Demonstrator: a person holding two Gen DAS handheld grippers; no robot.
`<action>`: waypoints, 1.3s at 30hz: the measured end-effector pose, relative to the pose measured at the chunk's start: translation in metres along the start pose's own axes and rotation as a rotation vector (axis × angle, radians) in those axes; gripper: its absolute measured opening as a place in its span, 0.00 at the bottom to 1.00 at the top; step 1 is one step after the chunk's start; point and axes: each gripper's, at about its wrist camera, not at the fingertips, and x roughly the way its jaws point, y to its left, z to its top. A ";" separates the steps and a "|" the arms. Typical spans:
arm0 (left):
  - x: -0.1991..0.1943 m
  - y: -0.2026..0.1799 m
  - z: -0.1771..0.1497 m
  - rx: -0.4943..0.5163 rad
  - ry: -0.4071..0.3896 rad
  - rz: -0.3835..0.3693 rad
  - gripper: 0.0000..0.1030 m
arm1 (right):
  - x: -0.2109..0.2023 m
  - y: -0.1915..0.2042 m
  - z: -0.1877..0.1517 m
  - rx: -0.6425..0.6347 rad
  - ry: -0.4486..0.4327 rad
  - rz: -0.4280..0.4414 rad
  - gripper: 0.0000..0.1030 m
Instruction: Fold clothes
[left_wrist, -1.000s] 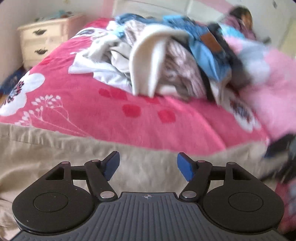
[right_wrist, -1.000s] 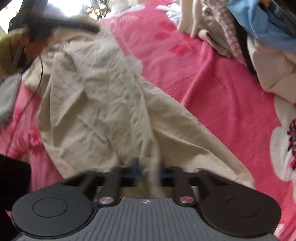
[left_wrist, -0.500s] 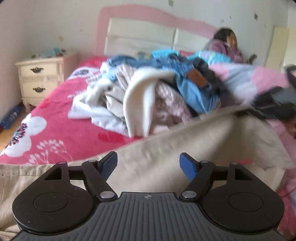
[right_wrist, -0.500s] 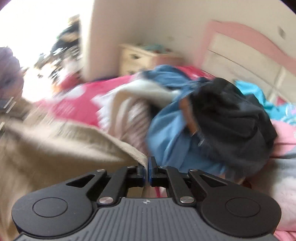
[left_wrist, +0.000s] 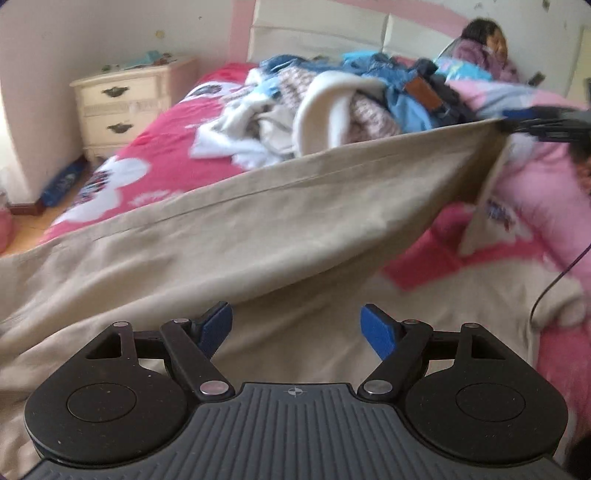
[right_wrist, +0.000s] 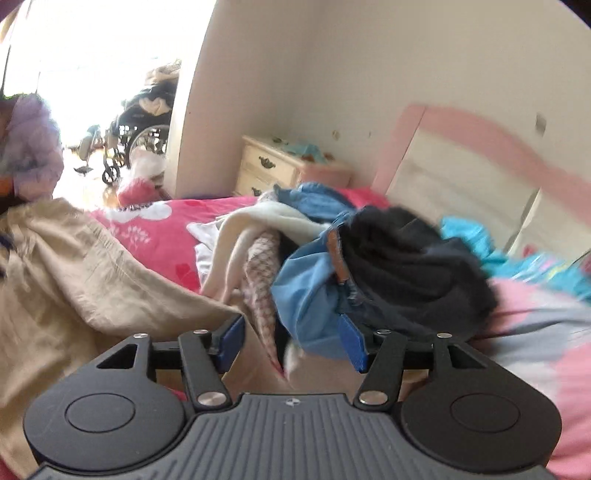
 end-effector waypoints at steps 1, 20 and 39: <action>-0.011 0.006 -0.006 -0.011 0.021 0.025 0.75 | -0.007 -0.003 0.001 -0.001 -0.009 -0.050 0.58; -0.105 0.086 -0.154 -0.842 0.091 0.320 0.74 | -0.016 0.149 -0.110 -0.373 0.390 0.769 0.54; -0.089 0.105 -0.184 -1.245 -0.152 0.463 0.13 | -0.033 0.166 -0.158 -0.675 0.290 0.487 0.53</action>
